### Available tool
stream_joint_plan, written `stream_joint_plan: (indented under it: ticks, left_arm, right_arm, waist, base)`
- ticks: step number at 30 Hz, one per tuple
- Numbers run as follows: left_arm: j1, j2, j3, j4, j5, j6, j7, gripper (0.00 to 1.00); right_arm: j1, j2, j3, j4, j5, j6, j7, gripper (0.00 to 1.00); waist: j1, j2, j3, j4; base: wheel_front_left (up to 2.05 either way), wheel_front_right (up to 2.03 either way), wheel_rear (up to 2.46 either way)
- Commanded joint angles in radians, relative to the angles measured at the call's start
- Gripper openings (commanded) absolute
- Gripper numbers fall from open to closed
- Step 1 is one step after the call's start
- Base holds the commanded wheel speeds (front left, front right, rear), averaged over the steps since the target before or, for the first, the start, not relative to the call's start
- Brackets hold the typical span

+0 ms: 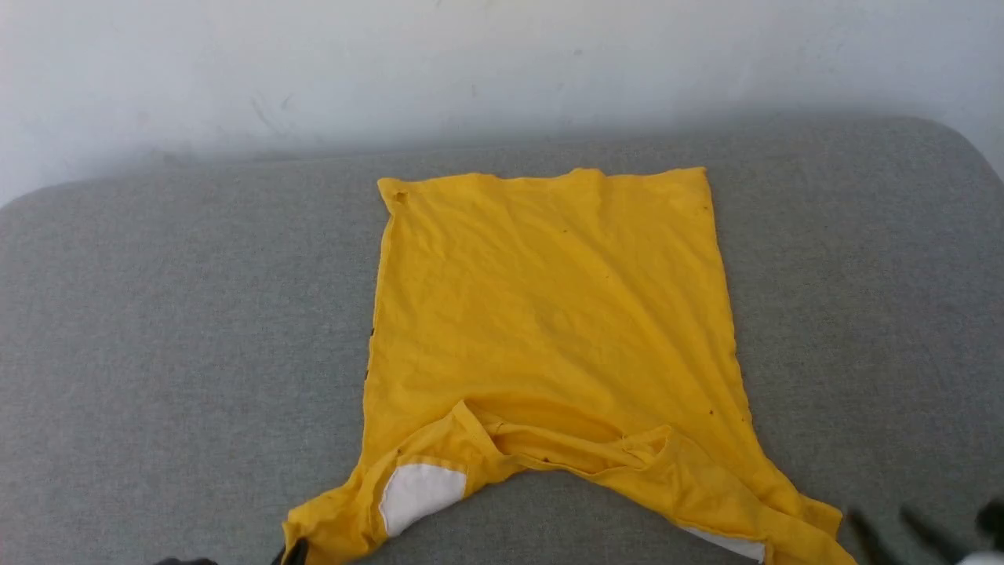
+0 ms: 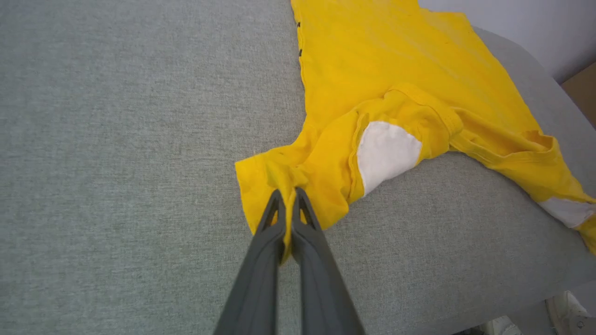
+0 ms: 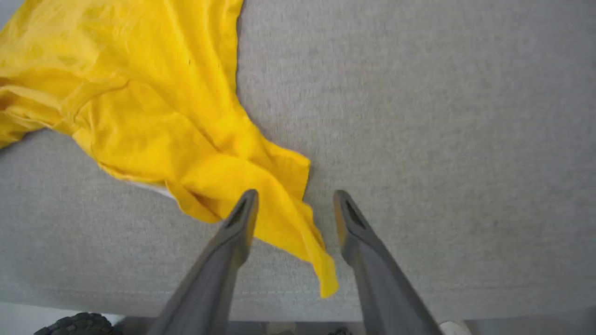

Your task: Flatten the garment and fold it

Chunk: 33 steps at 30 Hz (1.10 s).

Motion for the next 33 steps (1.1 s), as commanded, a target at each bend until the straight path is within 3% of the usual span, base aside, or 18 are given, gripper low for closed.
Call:
stream_joint_plan:
  ticks: [1,7,11,16,21,26,33]
  left_arm:
    - [-0.020,0.009,0.008,-0.012,0.008,0.008,-0.005,0.00]
    - [-0.057,0.027,0.014,-0.104,0.043,0.032,0.005,0.00]
    - [-0.106,0.027,0.000,-0.150,0.079,0.041,0.019,0.00]
    - [-0.181,0.020,-0.017,-0.196,0.133,0.049,0.030,0.00]
    - [-0.255,-0.003,-0.047,-0.220,0.177,0.043,0.038,0.00]
    - [-0.316,-0.041,-0.083,-0.224,0.204,0.031,0.044,0.00]
    - [-0.367,-0.077,-0.113,-0.209,0.224,0.021,0.045,0.00]
  right_arm:
    - [-0.045,-0.011,-0.010,-0.025,0.011,-0.001,0.000,1.00]
    - [-0.352,-0.108,-0.062,-0.207,0.048,-0.001,0.074,1.00]
    - [-0.621,-0.161,-0.062,-0.221,0.023,-0.001,0.173,1.00]
    - [-0.944,-0.167,-0.031,-0.061,-0.018,-0.001,0.282,1.00]
    - [-1.169,-0.130,-0.021,0.166,-0.123,-0.001,0.321,1.00]
    - [-1.256,-0.110,-0.051,0.360,-0.243,-0.001,0.349,1.00]
    - [-1.260,-0.083,-0.141,0.505,-0.339,-0.001,0.349,1.00]
  waist:
    - [0.0001,-0.0001,0.009,0.003]
    - [0.0001,-0.0001,0.075,0.028]
    - [0.0001,-0.0001,0.139,0.063]
    - [0.0001,-0.0001,0.233,0.120]
    - [0.0001,-0.0001,0.322,0.180]
    - [0.0001,-0.0001,0.395,0.243]
    - [0.0001,-0.0001,0.464,0.309]
  base:
    - [0.00,0.00,0.00]
    - [0.00,0.00,0.00]
    - [0.00,0.00,0.00]
    - [0.00,0.00,0.00]
    - [0.00,0.00,0.00]
    - [0.00,0.00,0.00]
    - [0.00,0.00,0.00]
